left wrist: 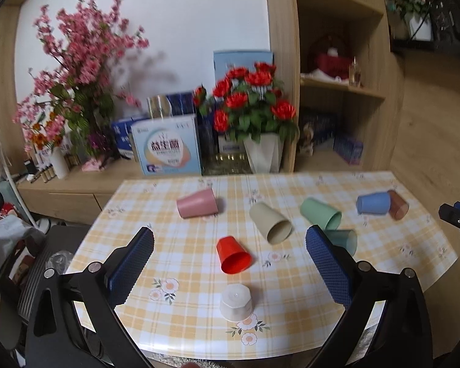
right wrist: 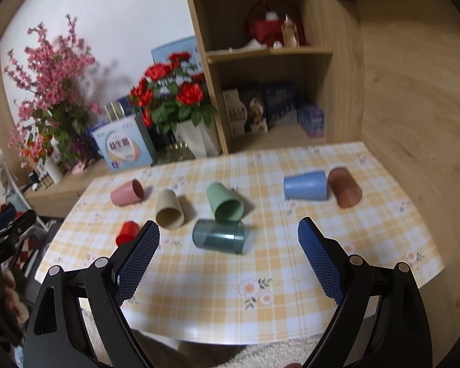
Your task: Flip cup upside down
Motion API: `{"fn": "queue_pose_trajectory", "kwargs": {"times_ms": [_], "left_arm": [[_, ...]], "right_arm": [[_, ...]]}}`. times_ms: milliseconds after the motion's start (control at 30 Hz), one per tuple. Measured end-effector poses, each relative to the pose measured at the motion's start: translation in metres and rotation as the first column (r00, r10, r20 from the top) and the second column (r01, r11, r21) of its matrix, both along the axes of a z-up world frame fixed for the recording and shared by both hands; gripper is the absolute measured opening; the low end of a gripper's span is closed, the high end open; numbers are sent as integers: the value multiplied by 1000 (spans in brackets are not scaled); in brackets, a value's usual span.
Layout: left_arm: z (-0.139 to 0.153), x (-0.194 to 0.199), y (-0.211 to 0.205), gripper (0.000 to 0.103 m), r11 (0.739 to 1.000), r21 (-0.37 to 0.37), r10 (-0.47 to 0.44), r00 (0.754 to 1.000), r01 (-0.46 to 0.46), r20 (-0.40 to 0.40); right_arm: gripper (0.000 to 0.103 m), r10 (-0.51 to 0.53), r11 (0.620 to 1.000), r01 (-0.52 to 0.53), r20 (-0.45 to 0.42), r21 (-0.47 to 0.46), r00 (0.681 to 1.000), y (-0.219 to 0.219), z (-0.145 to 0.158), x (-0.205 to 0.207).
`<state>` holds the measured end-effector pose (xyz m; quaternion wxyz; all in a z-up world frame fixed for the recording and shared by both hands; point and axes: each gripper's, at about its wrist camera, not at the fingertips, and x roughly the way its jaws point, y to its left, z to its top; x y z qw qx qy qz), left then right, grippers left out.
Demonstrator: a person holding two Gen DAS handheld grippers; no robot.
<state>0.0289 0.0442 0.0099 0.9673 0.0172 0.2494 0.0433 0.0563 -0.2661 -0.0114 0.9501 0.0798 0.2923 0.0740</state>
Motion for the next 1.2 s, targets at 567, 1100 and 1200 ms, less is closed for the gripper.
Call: {"fn": "queue_pose_trajectory", "kwargs": {"times_ms": [567,1100,1200], "left_arm": [[5,-19,-4,97,1000,-5,25,999,-25,25],[3,-19,-8,97,1000,-15,12,1000,-12,21],[3,-19,-9,97,1000,-9,11,1000,-11,24]], "right_arm": [[89,-4,999,8,77,-48,997,9,12,-17],[89,17,997,-9,101,-82,995,17,14,-21],[89,19,996,-10,108,-89,994,18,14,-21]]}}
